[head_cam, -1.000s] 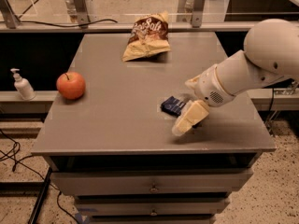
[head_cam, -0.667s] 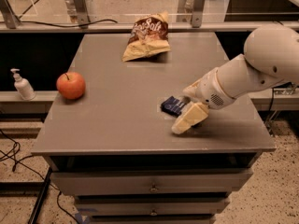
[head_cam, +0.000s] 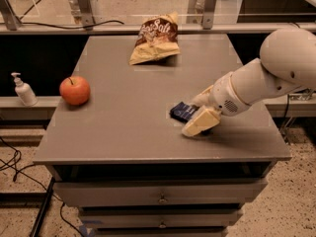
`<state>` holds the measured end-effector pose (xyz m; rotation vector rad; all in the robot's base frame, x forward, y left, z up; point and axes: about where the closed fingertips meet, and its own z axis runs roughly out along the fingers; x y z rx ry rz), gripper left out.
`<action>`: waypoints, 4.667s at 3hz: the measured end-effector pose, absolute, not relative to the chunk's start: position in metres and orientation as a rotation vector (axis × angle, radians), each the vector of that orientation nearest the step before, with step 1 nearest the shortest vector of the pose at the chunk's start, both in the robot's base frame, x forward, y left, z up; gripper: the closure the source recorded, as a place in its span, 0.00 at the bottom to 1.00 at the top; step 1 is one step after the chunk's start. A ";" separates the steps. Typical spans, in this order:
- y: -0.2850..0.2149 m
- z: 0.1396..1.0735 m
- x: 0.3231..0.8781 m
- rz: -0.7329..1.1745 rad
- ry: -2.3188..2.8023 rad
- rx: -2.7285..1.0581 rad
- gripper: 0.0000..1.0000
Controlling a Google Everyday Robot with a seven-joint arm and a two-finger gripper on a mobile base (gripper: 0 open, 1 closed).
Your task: Move rxbar blueberry near apple
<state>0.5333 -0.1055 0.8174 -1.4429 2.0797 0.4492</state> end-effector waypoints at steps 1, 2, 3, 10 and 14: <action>-0.106 0.821 0.533 0.448 2.080 -1.443 0.87; -0.105 0.824 0.533 0.448 2.079 -1.443 1.00; -0.093 0.852 0.541 0.424 2.005 -1.475 1.00; 0.120 0.868 0.607 0.585 1.744 -1.719 1.00; 0.132 0.844 0.606 0.607 1.742 -1.771 0.60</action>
Offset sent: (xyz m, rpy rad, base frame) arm 0.0110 0.0048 0.0409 0.0019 -0.0826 0.0220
